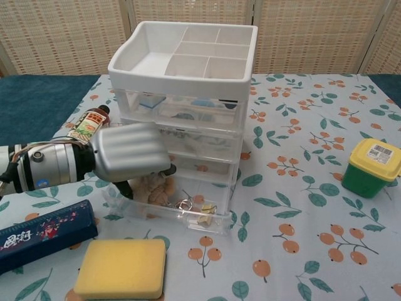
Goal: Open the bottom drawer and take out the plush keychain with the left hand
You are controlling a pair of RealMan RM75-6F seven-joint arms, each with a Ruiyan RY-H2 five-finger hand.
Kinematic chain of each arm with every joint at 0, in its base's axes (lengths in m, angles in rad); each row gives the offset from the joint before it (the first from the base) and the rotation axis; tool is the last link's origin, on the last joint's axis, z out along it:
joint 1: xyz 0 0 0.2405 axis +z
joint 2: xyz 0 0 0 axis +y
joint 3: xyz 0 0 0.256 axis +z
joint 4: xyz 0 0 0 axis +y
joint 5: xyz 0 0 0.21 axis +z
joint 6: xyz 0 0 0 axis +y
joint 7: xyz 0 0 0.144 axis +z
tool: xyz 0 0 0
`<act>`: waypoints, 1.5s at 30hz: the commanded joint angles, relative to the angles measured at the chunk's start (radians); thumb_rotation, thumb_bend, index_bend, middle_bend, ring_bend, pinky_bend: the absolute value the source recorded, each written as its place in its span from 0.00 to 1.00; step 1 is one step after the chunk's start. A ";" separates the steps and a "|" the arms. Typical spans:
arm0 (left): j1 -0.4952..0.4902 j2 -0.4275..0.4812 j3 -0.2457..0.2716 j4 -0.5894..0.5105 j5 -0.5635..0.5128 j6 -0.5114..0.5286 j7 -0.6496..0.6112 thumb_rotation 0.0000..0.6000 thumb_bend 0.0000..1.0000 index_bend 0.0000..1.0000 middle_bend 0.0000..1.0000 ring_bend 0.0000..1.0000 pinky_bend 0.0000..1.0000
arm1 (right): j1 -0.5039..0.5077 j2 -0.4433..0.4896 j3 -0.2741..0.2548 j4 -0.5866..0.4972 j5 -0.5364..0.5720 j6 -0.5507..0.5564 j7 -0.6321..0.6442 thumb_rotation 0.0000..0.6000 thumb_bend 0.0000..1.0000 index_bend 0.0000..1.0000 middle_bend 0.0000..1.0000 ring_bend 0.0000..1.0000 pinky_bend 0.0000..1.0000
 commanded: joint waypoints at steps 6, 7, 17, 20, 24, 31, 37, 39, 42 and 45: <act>0.045 0.052 -0.020 -0.083 -0.046 0.048 -0.030 1.00 0.20 0.59 0.92 1.00 1.00 | 0.003 -0.003 0.000 0.002 -0.003 -0.003 0.003 1.00 0.36 0.01 0.19 0.10 0.05; 0.052 0.057 -0.023 -0.093 -0.049 0.060 -0.034 1.00 0.20 0.59 0.92 1.00 1.00 | 0.004 -0.002 0.000 0.002 -0.003 -0.003 0.003 1.00 0.36 0.01 0.19 0.10 0.05; 0.129 0.135 -0.034 -0.192 -0.085 0.155 -0.069 1.00 0.20 0.59 0.92 1.00 1.00 | 0.005 0.002 0.001 -0.004 -0.010 0.001 -0.001 1.00 0.36 0.01 0.19 0.10 0.05; 0.157 0.167 -0.034 -0.218 -0.096 0.184 -0.076 1.00 0.20 0.59 0.92 1.00 1.00 | 0.007 0.002 0.001 -0.005 -0.012 0.000 -0.001 1.00 0.36 0.01 0.19 0.10 0.05; 0.201 0.211 -0.033 -0.242 -0.115 0.228 -0.088 1.00 0.20 0.59 0.92 1.00 1.00 | 0.010 0.001 0.001 -0.004 -0.015 -0.001 0.000 1.00 0.36 0.01 0.19 0.10 0.05; 0.286 0.289 -0.034 -0.256 -0.166 0.295 -0.111 1.00 0.20 0.59 0.92 1.00 1.00 | 0.017 -0.001 0.001 -0.004 -0.021 -0.005 0.001 1.00 0.36 0.01 0.19 0.10 0.05; 0.337 0.315 -0.012 -0.226 -0.220 0.266 -0.124 1.00 0.20 0.59 0.92 1.00 1.00 | 0.019 -0.003 0.000 -0.003 -0.027 -0.003 0.002 1.00 0.36 0.01 0.19 0.10 0.05; 0.345 0.313 -0.009 -0.221 -0.233 0.252 -0.127 1.00 0.20 0.59 0.92 1.00 1.00 | 0.019 -0.003 0.000 -0.004 -0.028 -0.002 0.002 1.00 0.36 0.01 0.19 0.10 0.05; 0.353 0.306 -0.007 -0.222 -0.237 0.241 -0.119 1.00 0.20 0.53 0.92 1.00 1.00 | 0.018 -0.003 -0.001 -0.004 -0.030 0.003 0.002 1.00 0.36 0.01 0.19 0.10 0.05; 0.359 0.300 -0.013 -0.235 -0.242 0.239 -0.106 1.00 0.20 0.39 0.92 1.00 1.00 | 0.015 -0.002 -0.002 -0.004 -0.030 0.007 0.003 1.00 0.36 0.01 0.19 0.10 0.05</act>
